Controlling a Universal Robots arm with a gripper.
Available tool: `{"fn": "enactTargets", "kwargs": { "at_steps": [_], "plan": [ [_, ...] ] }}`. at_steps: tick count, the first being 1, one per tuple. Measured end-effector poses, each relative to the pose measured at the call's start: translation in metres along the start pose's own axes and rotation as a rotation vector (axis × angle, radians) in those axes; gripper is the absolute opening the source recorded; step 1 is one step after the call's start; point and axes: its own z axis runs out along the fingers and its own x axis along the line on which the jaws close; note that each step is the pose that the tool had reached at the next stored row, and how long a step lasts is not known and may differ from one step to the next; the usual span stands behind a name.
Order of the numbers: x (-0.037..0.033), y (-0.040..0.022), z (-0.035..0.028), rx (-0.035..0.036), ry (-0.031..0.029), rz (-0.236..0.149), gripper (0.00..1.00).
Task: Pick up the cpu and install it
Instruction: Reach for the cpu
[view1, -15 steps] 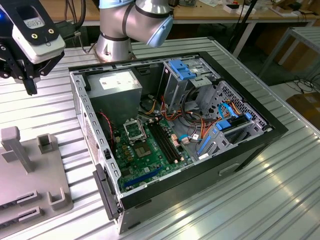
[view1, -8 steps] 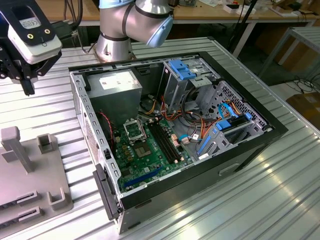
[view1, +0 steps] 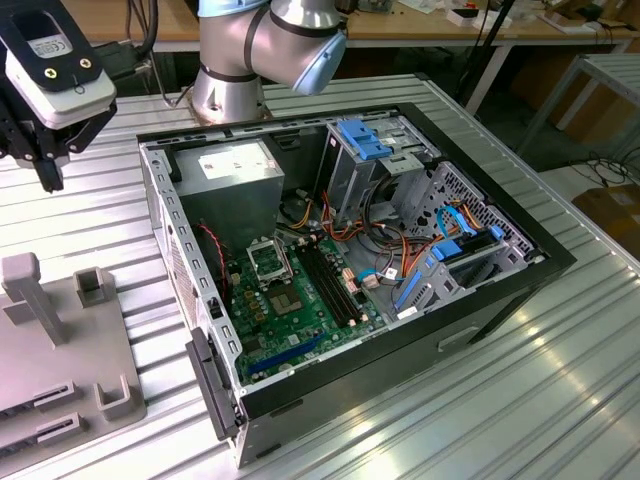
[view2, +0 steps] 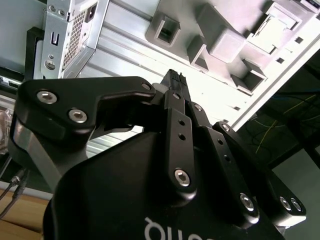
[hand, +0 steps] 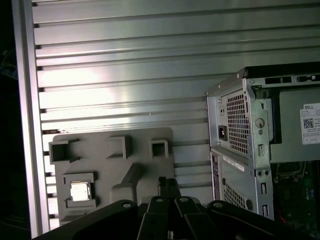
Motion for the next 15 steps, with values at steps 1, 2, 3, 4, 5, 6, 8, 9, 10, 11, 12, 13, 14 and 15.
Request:
{"fn": "enactTargets", "kwargs": {
  "at_steps": [1, 2, 3, 4, 5, 6, 8, 9, 10, 11, 12, 13, 14, 15],
  "plan": [
    [0.0005, 0.0000, 0.0000, 0.0000, 0.0000, 0.000, 0.11],
    [0.0010, -0.0001, 0.0000, 0.0000, 0.0000, 0.000, 0.11],
    [0.0014, -0.0001, 0.0000, 0.0000, 0.0001, 0.000, 0.11],
    [0.0019, -0.0001, 0.0000, 0.0000, 0.0000, 0.000, 0.11],
    [0.0023, -0.0002, 0.0000, 0.0000, 0.0001, 0.000, 0.11],
    [0.0028, -0.0002, 0.0000, 0.0000, 0.0001, 0.000, 0.11],
    [0.0037, -0.0003, 0.0000, 0.0000, 0.0001, 0.000, 0.11],
    [0.0044, -0.0003, 0.0000, 0.0000, 0.0001, 0.000, 0.11],
    [0.0048, -0.0004, 0.0001, 0.0000, 0.0000, 0.000, 0.11],
    [0.0053, -0.0004, 0.0001, 0.0000, 0.0000, 0.000, 0.11],
    [0.0061, -0.0005, 0.0001, 0.0000, 0.0000, 0.000, 0.11],
    [0.0068, -0.0005, 0.0001, 0.0000, 0.0001, 0.000, 0.11],
    [0.0073, -0.0006, 0.0001, 0.0000, 0.0000, 0.000, 0.11],
    [0.0078, -0.0006, 0.0001, 0.0000, 0.0000, 0.000, 0.11]
  ]
}}
